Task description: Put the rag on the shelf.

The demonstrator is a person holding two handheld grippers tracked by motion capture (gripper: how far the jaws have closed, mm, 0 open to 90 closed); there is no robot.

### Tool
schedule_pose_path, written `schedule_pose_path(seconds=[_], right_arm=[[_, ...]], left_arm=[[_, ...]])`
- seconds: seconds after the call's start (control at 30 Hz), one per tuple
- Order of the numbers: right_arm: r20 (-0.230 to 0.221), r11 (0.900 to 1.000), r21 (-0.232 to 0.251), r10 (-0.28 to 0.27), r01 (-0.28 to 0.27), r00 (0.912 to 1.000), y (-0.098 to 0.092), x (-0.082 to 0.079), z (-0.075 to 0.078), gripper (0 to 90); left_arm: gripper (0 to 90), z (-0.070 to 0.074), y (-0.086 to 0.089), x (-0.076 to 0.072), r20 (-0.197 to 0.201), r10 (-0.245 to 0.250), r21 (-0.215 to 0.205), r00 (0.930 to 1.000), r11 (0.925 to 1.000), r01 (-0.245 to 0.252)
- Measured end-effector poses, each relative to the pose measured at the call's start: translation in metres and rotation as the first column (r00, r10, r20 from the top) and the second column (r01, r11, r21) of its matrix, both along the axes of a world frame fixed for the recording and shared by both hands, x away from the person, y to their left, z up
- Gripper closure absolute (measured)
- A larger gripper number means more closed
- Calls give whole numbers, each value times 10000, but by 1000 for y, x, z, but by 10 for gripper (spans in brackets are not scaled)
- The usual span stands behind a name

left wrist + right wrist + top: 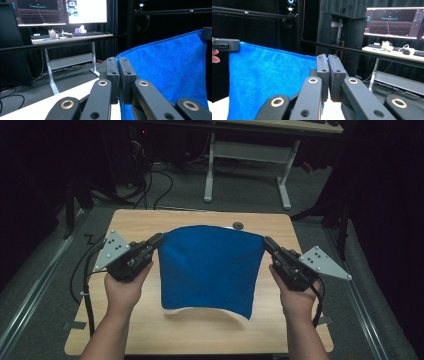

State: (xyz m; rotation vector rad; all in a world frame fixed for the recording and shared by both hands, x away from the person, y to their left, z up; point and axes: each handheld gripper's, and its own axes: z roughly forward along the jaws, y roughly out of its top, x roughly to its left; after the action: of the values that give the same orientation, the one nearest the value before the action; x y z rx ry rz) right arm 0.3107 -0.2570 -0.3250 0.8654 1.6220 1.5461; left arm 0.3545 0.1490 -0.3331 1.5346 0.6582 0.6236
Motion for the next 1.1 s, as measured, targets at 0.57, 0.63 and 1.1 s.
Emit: schedule_pose_path(seconds=[0.57, 0.63, 1.1], right_arm=[[-461, 9976, -279, -651, 638, 9968, 6, 26, 27, 890], [-554, 9968, -275, -760, 745, 9956, 4, 32, 29, 891], [-645, 9935, 102, -1123, 1132, 9916, -7, 88, 36, 892]], left_arm=[[879, 25, 7, 35, -291, 256, -141, 9993, 9996, -260], [880, 26, 8, 41, -376, 340, -102, 9987, 9994, -344], [885, 35, -3, 95, -441, 846, 714, 9954, 9941, -813]])
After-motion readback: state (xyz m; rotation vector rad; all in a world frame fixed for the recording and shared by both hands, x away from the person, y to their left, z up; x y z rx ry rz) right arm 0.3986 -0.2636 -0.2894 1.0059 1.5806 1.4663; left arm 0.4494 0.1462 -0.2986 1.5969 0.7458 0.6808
